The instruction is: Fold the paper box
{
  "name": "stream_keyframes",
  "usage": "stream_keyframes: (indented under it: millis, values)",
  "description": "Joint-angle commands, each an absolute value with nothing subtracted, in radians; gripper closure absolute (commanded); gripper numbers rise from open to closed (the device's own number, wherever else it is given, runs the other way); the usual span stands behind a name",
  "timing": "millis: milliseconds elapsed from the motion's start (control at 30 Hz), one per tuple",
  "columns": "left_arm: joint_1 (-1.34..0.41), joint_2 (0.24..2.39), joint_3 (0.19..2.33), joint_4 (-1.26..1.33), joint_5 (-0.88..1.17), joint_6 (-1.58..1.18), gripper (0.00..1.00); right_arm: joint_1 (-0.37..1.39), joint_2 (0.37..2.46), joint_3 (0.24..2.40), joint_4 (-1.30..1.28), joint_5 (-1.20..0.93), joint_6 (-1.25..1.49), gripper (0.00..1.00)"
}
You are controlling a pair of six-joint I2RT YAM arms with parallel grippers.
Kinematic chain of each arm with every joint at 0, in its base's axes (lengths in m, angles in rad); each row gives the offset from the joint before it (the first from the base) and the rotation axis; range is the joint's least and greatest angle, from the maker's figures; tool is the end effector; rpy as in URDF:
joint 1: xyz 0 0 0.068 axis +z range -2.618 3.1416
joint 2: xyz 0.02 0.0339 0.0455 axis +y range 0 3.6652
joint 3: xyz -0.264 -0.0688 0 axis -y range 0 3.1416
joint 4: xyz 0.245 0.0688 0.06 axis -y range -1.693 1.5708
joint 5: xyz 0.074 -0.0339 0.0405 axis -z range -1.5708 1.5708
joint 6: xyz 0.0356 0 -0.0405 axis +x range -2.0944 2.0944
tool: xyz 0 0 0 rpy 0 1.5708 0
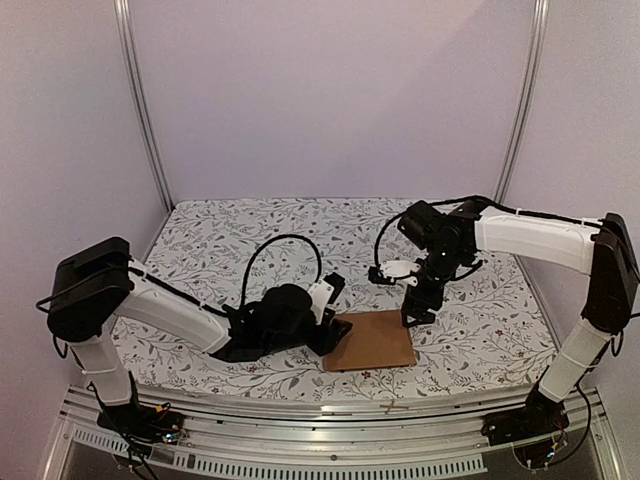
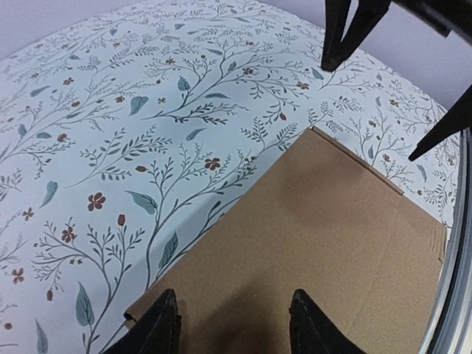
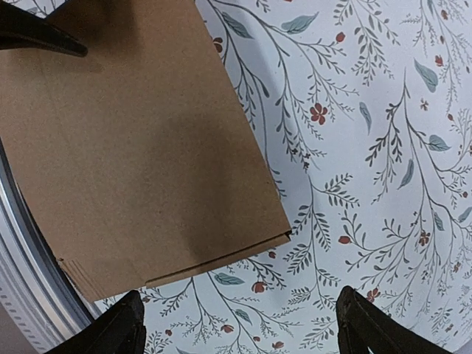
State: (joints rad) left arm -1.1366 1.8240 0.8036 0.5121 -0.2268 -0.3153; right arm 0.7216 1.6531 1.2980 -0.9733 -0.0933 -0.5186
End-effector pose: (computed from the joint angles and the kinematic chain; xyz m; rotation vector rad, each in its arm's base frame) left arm 0.1589 -0.3236 0.1387 0.7184 2.0065 -0.6484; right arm 0.2370 0.2129 0.2414 -1.7016 2.3546 0.1708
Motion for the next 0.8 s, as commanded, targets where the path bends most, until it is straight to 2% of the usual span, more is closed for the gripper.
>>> stream_keyframes:
  millis: [0,200,367,467,600,767]
  values:
    - [-1.143,1.716,0.830,0.421,-0.269,-0.324,0.49,0.724,1.739,1.320,-0.933,-0.145,-0.443,0.14]
    - [-1.145,1.651,0.746,0.339,-0.274,-0.536,0.50,0.724,1.805,1.306,-0.919,-0.139,-0.431,0.20]
    - [-1.167,1.634,0.665,0.388,-0.229,-0.688,0.50,0.723,1.796,1.266,-0.904,-0.126,-0.401,0.21]
    - [-1.187,1.658,0.677,0.381,-0.224,-0.711,0.50,0.724,1.796,1.249,-0.913,-0.154,-0.403,0.21]
    - [-1.190,1.708,0.691,0.422,-0.161,-0.728,0.50,0.724,1.798,1.255,-0.973,-0.303,-0.417,0.21]
    - [-1.187,1.746,0.701,0.452,-0.110,-0.752,0.53,0.723,1.781,1.256,-0.993,-0.335,-0.416,0.21]
